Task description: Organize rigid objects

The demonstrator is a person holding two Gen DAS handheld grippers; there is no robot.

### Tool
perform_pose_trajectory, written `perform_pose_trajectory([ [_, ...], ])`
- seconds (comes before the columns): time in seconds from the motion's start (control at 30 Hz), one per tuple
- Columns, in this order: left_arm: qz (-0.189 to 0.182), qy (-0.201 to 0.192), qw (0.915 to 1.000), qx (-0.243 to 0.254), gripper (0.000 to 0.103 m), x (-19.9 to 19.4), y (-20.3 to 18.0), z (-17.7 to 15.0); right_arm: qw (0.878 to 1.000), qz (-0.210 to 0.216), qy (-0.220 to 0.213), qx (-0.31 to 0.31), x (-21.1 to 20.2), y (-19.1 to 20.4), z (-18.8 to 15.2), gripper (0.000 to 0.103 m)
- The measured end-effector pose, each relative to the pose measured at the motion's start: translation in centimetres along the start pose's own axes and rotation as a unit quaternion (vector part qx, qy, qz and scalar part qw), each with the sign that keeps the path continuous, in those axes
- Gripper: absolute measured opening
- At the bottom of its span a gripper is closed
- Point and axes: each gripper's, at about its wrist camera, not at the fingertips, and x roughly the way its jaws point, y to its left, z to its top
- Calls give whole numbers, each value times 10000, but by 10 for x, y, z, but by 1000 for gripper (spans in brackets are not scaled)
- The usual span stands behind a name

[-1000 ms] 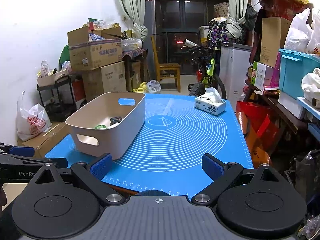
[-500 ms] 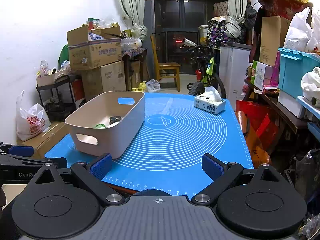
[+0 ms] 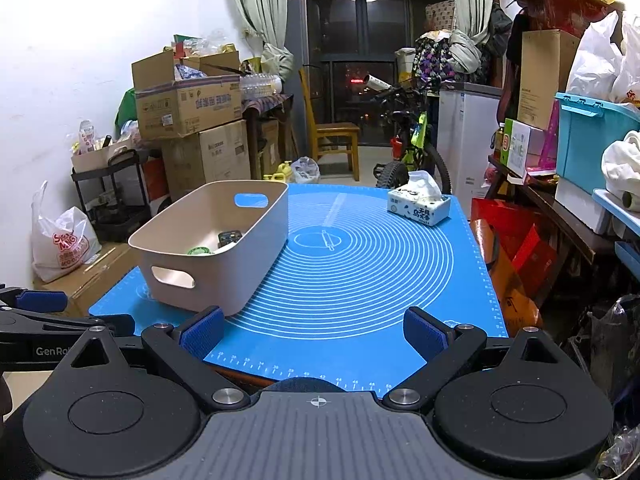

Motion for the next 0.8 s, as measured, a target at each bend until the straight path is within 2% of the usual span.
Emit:
perform_pose_trajectory([
  [0.8, -10, -3, 10000, 5, 82, -1, -3, 0, 10000, -12, 22, 24, 3, -1, -2, 96],
])
